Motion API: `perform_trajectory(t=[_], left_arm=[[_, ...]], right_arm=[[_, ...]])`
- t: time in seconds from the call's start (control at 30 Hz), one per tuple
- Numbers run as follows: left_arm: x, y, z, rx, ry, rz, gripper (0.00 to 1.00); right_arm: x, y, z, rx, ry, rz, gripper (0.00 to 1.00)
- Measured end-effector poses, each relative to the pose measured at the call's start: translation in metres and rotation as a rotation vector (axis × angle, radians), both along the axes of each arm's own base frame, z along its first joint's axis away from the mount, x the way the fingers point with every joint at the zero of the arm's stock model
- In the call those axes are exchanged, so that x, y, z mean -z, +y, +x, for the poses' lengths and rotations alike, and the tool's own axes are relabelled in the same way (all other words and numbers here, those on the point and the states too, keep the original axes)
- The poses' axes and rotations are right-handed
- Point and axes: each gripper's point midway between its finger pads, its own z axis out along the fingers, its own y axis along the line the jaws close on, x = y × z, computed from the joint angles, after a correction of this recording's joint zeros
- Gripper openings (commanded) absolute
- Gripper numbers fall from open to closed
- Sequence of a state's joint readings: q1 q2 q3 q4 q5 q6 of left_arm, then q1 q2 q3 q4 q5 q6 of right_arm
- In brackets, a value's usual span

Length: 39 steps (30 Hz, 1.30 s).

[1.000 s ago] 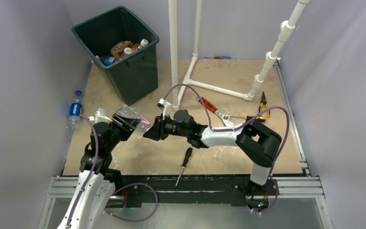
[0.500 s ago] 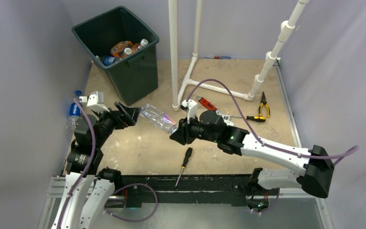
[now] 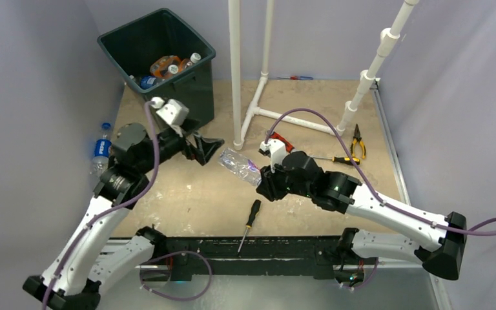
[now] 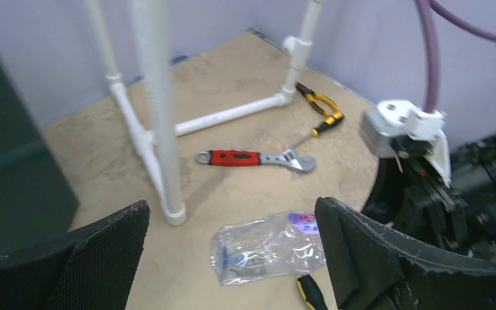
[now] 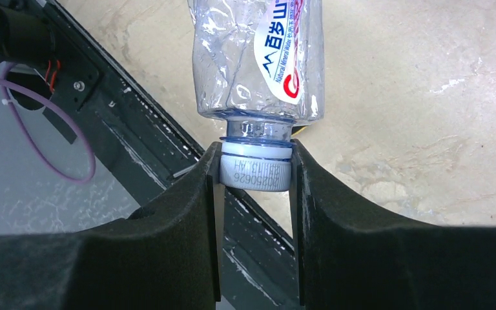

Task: Put the plastic bottles in the bin
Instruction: Place the plastic bottle in the trash bin.

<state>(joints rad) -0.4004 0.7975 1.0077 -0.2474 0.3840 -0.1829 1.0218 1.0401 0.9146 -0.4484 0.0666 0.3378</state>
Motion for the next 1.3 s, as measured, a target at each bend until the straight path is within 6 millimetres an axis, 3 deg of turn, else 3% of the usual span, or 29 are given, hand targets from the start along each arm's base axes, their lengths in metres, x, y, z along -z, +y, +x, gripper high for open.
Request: perform_trajectory(t=[0.17,0.3,0.37,0.47,0.63,0.73,0.83,0.97,1.03,1.17,1.3], left_arm=[[0.019,-0.062,-0.022,0.132,-0.067,0.184,0.99],[0.057,-0.126,-0.084,0.257,-0.204,0.455,0.99],[0.075,-0.138,-0.108,0.293,-0.295,0.601,0.99],[0.076,-0.123,-0.103,0.226,-0.369,0.715,0.99],[0.026,-0.073,-0.088,0.086,-0.497,0.696,0.99],[0.019,-0.056,-0.084,0.051,-0.548,0.722,0.99],[0.041,-0.057,-0.078,0.056,-0.591,0.854,0.99],[0.086,-0.069,-0.076,0.135,-0.624,1.052,0.99],[0.098,-0.069,-0.076,0.168,-0.632,1.120,0.99],[0.101,-0.066,-0.076,0.183,-0.654,1.171,0.99],[0.089,-0.062,-0.074,0.167,-0.698,1.179,0.88]], right_arm=[[-0.005,-0.007,-0.001,0.005,-0.011,0.015,0.00],[-0.007,-0.015,-0.005,0.010,-0.019,0.035,0.00],[-0.008,-0.016,-0.006,0.008,-0.022,0.043,0.00],[-0.011,-0.017,-0.009,-0.001,-0.023,0.060,0.00],[-0.015,-0.017,-0.014,-0.023,-0.017,0.082,0.00],[-0.015,-0.016,-0.018,-0.045,-0.002,0.087,0.00],[-0.019,-0.016,-0.024,-0.070,0.016,0.087,0.00],[-0.042,-0.013,-0.028,-0.100,0.009,0.123,0.00],[-0.054,-0.011,-0.030,-0.116,0.000,0.144,0.00],[-0.068,-0.007,-0.033,-0.148,-0.008,0.165,0.00],[-0.069,-0.003,-0.037,-0.184,0.007,0.160,0.00]])
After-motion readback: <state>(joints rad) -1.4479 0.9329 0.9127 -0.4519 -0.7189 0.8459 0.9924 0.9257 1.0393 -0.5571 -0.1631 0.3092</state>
